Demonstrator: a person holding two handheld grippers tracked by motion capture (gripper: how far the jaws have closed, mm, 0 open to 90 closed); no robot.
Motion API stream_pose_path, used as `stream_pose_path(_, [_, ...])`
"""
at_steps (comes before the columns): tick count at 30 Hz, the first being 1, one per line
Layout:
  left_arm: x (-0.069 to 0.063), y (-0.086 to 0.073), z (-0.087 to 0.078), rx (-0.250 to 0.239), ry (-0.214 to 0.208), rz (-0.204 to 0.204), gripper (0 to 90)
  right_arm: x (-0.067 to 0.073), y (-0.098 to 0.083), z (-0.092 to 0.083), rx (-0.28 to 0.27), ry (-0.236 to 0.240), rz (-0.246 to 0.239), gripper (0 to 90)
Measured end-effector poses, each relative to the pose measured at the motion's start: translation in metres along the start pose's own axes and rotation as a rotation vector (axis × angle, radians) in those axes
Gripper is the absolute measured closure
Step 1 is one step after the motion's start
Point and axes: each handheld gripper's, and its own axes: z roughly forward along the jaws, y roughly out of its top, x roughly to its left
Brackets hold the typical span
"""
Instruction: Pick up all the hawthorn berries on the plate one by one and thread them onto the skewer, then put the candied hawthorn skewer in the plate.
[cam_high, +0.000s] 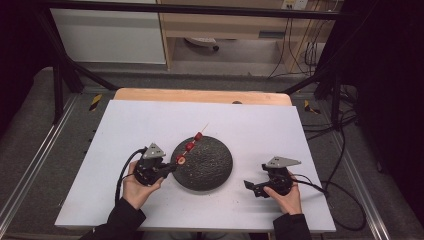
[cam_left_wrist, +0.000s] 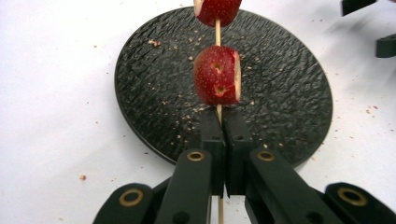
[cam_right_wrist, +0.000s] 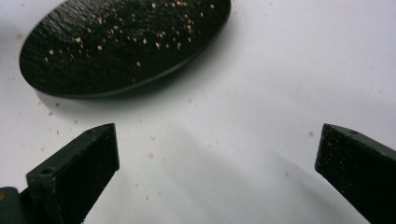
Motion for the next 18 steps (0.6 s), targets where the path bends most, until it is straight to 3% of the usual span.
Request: stream_pose_path(18, [-0.001,0.018,0.031,0.132,0.002,-0.015,88.5,-0.008,-0.018,-0.012,0.006,-0.033,0.024,0.6])
